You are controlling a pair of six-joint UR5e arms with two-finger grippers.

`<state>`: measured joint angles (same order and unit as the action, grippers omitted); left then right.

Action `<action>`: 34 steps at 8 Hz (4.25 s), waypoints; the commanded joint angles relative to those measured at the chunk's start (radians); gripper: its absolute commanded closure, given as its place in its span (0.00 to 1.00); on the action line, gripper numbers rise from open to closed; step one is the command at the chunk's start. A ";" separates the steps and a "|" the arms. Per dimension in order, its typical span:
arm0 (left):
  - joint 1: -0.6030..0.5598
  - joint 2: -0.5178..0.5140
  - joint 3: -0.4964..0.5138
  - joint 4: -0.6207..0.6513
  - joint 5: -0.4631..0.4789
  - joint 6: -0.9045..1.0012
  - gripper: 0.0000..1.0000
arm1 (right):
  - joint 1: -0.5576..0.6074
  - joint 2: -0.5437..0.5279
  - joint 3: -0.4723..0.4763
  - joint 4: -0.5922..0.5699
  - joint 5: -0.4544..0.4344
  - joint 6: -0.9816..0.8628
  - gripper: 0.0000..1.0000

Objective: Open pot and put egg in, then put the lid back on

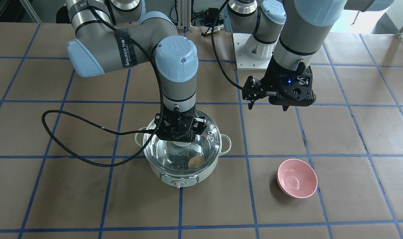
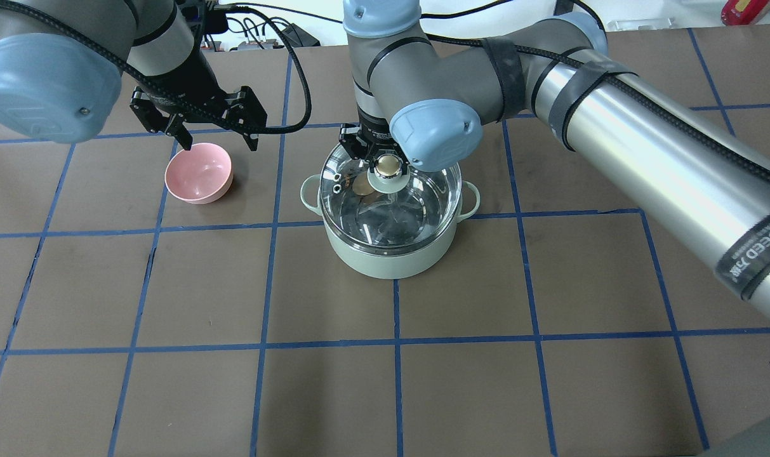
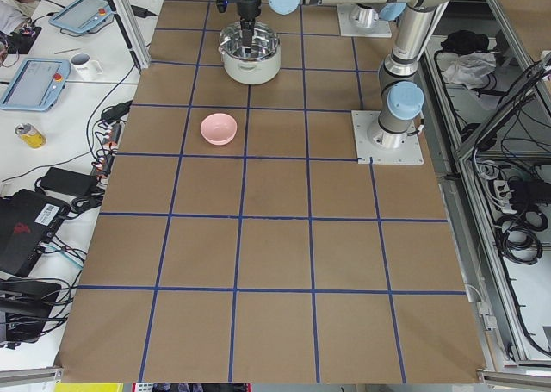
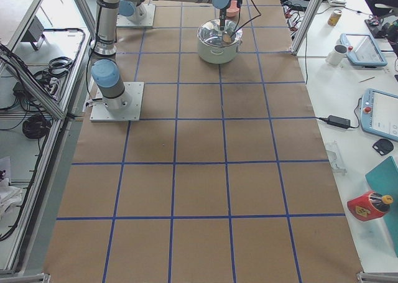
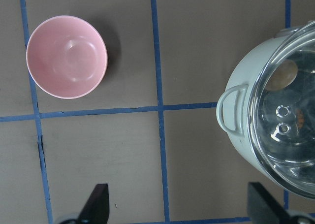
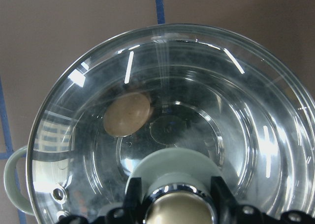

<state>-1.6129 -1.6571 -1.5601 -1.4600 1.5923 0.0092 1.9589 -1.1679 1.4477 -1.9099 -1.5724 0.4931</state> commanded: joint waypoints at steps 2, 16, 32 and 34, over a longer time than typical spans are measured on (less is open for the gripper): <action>0.001 -0.003 0.000 0.003 -0.002 0.000 0.00 | 0.000 -0.001 -0.001 0.011 0.005 -0.001 0.70; -0.001 -0.012 -0.002 0.006 -0.002 -0.012 0.00 | -0.002 0.007 -0.012 0.042 0.032 -0.011 0.70; 0.001 -0.013 0.000 0.009 -0.002 -0.002 0.00 | -0.269 -0.260 0.042 0.240 0.034 -0.203 0.00; -0.001 -0.013 -0.002 0.004 -0.002 0.000 0.00 | -0.375 -0.337 0.071 0.320 0.034 -0.344 0.00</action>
<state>-1.6131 -1.6704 -1.5601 -1.4529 1.5908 0.0073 1.6822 -1.4309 1.4923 -1.6656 -1.5384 0.2738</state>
